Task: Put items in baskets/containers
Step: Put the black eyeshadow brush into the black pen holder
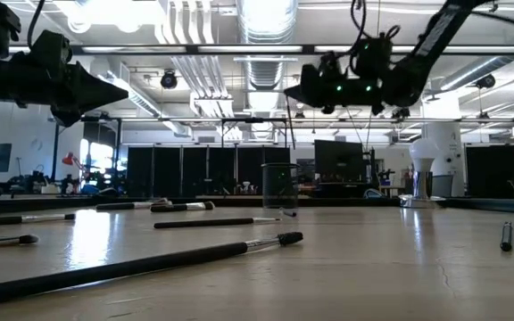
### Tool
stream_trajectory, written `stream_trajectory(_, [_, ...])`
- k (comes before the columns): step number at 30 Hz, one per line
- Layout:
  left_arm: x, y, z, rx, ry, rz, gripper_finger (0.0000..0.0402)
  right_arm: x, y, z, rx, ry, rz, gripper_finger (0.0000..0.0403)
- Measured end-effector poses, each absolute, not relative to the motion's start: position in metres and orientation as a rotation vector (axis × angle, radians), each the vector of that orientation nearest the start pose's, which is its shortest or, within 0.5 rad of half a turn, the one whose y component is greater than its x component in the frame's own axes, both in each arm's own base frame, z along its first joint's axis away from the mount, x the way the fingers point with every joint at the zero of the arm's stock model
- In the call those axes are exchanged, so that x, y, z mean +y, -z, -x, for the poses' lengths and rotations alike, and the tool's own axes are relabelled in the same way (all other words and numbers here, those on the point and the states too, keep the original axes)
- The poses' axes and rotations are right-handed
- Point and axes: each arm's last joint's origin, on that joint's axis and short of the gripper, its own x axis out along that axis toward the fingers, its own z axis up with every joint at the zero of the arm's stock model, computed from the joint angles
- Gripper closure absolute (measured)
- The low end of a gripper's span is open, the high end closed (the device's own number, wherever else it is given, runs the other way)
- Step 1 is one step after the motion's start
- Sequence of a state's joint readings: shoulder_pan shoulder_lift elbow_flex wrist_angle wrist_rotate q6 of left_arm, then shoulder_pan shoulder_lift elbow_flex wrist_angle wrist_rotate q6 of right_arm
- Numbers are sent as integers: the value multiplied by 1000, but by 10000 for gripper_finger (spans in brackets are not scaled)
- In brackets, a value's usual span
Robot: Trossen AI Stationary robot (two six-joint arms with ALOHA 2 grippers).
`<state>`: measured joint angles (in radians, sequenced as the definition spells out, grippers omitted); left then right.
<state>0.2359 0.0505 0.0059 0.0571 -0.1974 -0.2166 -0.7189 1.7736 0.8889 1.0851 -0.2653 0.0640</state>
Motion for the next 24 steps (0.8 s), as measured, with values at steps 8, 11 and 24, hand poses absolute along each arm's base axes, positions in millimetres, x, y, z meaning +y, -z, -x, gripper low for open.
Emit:
stream_trajectory(8, [29, -175, -95, -147, -419, 230, 401, -272, -185, -312, -114, 393, -36, 394])
stream_trajectory(11, [29, -177, -95, -177, -424, 283, 401, -276, -171, -317, -92, 393, -73, 394])
stream_trajectory(24, [30, -172, -99, -130, -421, 337, 401, -286, -166, -327, 79, 426, -210, 394])
